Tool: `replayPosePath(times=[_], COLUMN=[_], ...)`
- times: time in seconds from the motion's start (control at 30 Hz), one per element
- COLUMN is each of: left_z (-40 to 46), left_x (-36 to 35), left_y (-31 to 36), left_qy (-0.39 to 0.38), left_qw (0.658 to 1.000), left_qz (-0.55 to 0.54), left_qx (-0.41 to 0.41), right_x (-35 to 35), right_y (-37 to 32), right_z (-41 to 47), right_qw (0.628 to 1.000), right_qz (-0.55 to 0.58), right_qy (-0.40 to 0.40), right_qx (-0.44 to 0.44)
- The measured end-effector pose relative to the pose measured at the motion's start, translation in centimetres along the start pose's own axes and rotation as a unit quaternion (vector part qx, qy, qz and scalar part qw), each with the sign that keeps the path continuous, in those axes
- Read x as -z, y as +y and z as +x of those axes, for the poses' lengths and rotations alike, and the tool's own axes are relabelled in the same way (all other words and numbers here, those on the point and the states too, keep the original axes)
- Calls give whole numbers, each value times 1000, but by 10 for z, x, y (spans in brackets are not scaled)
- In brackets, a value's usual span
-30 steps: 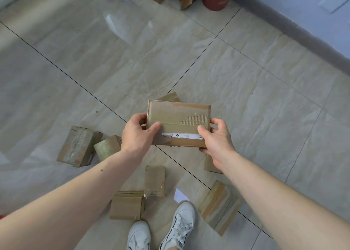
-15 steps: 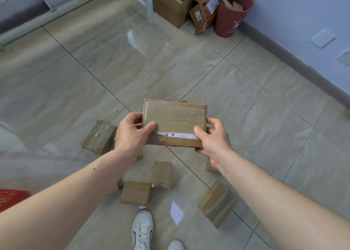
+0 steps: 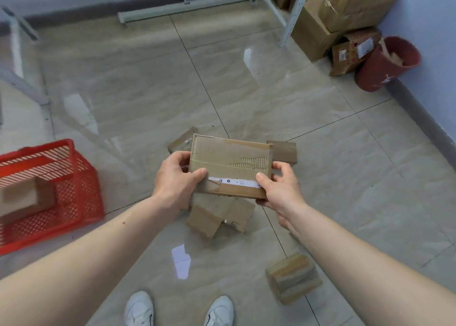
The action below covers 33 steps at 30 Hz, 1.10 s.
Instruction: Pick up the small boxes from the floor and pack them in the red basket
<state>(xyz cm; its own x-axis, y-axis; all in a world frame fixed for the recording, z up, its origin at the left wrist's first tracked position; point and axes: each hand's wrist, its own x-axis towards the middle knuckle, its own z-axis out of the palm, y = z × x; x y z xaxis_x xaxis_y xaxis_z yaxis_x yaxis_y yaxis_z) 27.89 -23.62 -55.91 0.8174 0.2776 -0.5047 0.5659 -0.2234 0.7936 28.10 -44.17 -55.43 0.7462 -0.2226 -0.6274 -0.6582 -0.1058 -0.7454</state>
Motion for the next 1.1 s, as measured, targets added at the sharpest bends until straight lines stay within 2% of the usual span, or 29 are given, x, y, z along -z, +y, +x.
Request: replayPosePath(times=[0.37, 0.53, 0.7, 0.9, 1.1], left_z=[-33, -47, -48, -32, -3], left_x=[194, 297, 380, 442, 467], left_y=[-73, -122, -160, -198, -221], left_qy=[74, 110, 96, 100, 134], left_qw=[995, 990, 992, 992, 984], left_qz=[-64, -81, -70, -58, -92], left_qx=[20, 32, 34, 49, 76], right_x=[-181, -281, -362, -436, -484], right_y=[-6, 4, 9, 16, 20], right_z=[-81, -135, -172, -189, -171], right_qw=[991, 986, 986, 985, 983], right_qz=[-70, -90, -95, -102, -117], right_qy=[-109, -125, -132, -133, -138], right_qx=[45, 58, 42, 27, 12])
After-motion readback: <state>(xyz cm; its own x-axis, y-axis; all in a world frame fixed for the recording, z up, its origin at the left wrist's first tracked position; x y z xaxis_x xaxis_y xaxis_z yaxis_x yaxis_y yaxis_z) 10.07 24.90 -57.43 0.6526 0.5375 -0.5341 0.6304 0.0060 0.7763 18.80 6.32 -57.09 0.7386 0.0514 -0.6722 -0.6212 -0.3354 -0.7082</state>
